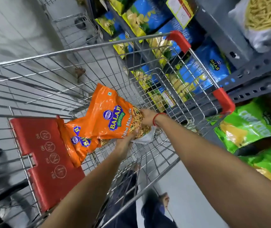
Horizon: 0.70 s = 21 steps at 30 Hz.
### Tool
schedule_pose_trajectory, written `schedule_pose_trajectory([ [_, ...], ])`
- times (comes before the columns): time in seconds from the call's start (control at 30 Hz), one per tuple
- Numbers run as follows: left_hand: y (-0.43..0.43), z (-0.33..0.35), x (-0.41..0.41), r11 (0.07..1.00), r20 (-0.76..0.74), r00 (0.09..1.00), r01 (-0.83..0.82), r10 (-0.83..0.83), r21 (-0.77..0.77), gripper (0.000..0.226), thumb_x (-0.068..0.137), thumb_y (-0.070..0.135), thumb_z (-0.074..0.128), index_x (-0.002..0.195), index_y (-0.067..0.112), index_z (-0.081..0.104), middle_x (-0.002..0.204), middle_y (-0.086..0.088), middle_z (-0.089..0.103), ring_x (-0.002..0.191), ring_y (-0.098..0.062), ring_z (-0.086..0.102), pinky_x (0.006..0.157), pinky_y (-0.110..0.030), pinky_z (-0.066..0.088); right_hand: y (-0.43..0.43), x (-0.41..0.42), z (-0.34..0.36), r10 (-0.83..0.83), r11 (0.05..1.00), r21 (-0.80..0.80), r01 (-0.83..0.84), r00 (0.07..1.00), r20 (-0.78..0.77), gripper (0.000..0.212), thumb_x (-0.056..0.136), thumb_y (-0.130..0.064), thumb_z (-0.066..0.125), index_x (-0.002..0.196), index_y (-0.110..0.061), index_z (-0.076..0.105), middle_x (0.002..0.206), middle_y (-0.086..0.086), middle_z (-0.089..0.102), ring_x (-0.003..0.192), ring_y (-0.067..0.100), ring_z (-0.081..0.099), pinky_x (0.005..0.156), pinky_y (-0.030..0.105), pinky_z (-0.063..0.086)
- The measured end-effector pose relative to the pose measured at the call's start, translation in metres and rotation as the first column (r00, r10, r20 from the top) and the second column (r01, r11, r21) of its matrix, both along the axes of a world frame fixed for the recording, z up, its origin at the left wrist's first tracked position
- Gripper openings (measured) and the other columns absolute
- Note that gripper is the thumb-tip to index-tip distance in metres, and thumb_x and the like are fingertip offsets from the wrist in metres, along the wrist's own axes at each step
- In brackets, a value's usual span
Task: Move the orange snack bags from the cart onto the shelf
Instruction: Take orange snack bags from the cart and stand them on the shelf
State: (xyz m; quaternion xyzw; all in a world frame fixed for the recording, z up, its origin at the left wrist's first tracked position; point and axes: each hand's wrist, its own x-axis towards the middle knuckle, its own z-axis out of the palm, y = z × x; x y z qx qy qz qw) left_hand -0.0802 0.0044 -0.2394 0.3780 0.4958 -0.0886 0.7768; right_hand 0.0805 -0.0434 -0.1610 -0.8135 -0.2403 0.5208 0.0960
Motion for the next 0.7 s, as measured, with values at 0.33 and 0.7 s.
schedule_pose_trajectory([
  [0.33, 0.078, 0.096, -0.004, 0.873, 0.088, 0.96, 0.199, -0.264, 0.445, 0.045, 0.057, 0.022, 0.086, 0.096, 0.018, 0.065, 0.086, 0.005, 0.073, 0.074, -0.012, 0.069, 0.069, -0.033, 0.056, -0.035, 0.002, 0.066, -0.244, 0.933, 0.285, 0.219, 0.968, 0.055, 0.104, 0.065, -0.023, 0.083, 0.146, -0.013, 0.018, 0.153, 0.012, 0.027, 0.139, 0.03, 0.03, 0.113, 0.043, 0.027],
  [0.7, 0.053, 0.306, 0.055, 0.651, 0.296, 0.766, 0.201, -0.57, 0.732, 0.032, 0.053, 0.033, 0.084, 0.08, 0.041, 0.07, 0.073, 0.022, 0.073, 0.068, 0.005, 0.067, 0.061, -0.008, 0.05, -0.113, -0.021, 0.2, -0.544, 0.493, 0.742, 0.454, 0.827, -0.145, 0.108, 0.044, -0.046, 0.087, 0.136, -0.025, 0.033, 0.131, -0.019, 0.046, 0.126, 0.01, 0.041, 0.106, 0.033, 0.036],
])
